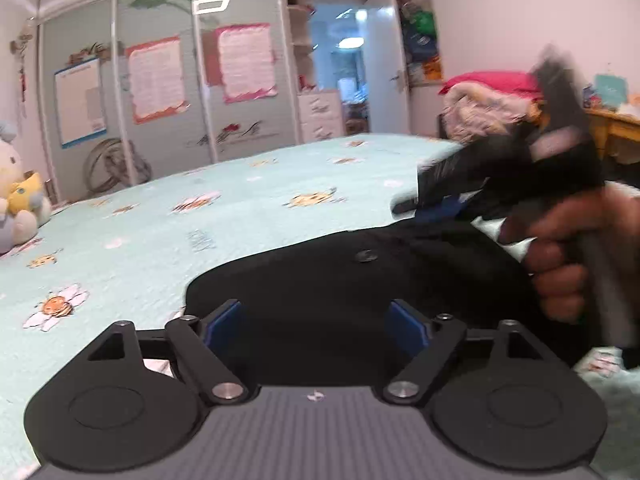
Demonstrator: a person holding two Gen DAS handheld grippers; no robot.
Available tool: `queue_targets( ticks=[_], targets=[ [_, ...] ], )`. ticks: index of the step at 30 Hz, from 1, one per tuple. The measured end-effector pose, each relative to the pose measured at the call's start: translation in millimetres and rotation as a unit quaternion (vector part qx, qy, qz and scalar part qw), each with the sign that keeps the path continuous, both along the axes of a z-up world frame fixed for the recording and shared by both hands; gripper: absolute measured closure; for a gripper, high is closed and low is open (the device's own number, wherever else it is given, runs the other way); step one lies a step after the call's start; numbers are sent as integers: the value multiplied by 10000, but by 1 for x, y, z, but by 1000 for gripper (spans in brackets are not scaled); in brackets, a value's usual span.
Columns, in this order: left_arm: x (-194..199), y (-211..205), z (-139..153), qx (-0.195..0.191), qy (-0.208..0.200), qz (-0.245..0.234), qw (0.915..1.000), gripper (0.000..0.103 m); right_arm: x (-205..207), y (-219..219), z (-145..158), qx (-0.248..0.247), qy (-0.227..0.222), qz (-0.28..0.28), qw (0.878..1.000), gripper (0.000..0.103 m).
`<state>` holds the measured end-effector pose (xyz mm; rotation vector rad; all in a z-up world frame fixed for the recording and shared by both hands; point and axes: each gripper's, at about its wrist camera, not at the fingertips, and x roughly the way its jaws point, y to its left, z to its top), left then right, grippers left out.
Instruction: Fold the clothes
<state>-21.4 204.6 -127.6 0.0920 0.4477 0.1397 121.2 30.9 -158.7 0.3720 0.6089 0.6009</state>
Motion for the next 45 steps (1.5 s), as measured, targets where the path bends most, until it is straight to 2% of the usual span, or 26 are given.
queue_targets(
  ticks=[2,4,5,6,7,8,9,10,11,12,13,15,18,20,24,30,34,45],
  targets=[
    [14,12,-14,-164,321,122,9993,18,2,9,3,63,4,28,10000,55],
    [23,22,-29,-301,583,195,9977,14,10,16,-7,-227,113,31,9997,55],
    [20,21,-29,-220,540,175,9981,14,18,17,-18,-494,206,39,9986,63],
    [17,18,-23,-137,549,175,9982,16,22,13,-24,-626,292,-17,9976,92],
    [12,14,-14,-92,560,202,9982,16,23,4,-23,-591,370,-152,9975,103],
    [7,11,-4,-109,512,192,9984,16,23,-5,-21,-555,449,-287,9970,103],
    [3,9,7,-156,442,187,9987,16,19,-11,-15,-593,406,-394,9966,101],
    [1,7,15,-147,429,245,9987,16,7,-11,-1,-757,208,-458,9959,95],
    [-1,5,24,-138,417,304,9986,16,-8,-7,14,-960,7,-507,9941,70],
    [-2,2,32,-122,467,416,9980,16,-22,-3,28,-1161,-194,-556,9915,51],
    [-4,1,40,-132,576,567,9966,16,-36,-1,42,-1280,-360,-557,9896,47],
    [-11,4,49,-376,755,745,9937,16,-63,3,65,-1342,-561,-438,9884,47],
    [-32,11,60,-845,911,1023,9870,16,-91,6,83,-1515,-504,-346,9866,47],
    [-47,14,68,-925,922,1175,9845,16,-106,10,91,-1578,-480,-267,9859,47],
    [-74,16,81,-870,956,1477,9806,15,-137,20,103,-1768,-478,-241,9828,47],
    [-94,9,92,-810,994,1506,9802,15,-176,21,115,-1848,-517,-242,9811,45],
    [-103,6,95,-806,961,1494,9808,15,-200,21,123,-1893,-549,-246,9801,40],
    [-116,-1,104,-738,900,1458,9824,15,-219,17,129,-1886,-618,-207,9799,39]
  ],
)
